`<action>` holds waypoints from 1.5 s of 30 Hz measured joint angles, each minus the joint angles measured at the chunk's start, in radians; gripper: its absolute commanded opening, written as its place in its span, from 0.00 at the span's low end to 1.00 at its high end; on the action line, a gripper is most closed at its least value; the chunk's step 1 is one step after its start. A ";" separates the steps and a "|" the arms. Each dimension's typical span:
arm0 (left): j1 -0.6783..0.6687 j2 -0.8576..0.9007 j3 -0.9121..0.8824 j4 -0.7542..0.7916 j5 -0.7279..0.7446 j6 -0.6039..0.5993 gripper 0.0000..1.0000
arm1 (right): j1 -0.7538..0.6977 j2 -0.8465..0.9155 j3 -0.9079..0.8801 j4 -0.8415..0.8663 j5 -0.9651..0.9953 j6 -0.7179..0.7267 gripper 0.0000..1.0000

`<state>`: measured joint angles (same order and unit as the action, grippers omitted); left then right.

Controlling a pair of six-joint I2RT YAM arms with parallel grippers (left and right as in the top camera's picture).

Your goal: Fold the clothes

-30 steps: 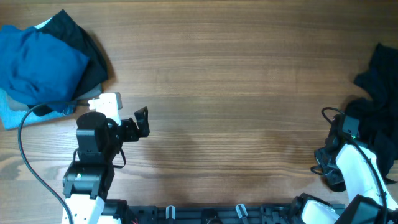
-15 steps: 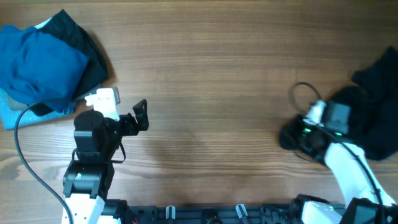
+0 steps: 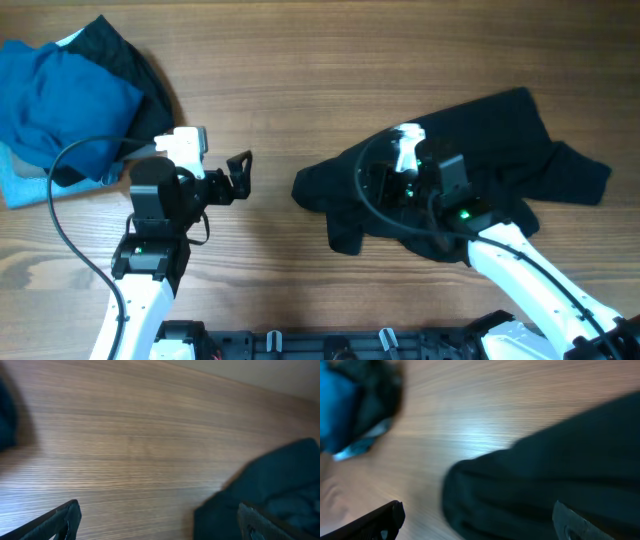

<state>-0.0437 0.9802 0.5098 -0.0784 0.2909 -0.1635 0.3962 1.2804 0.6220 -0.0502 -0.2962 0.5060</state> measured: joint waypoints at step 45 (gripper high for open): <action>0.055 0.776 0.575 0.093 0.192 -0.781 1.00 | -0.341 -0.194 0.035 -0.489 0.253 -0.119 1.00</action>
<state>0.0113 1.7565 1.0843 0.0147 0.4828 -0.9443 0.0551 1.0863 0.6575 -0.5396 -0.0429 0.3866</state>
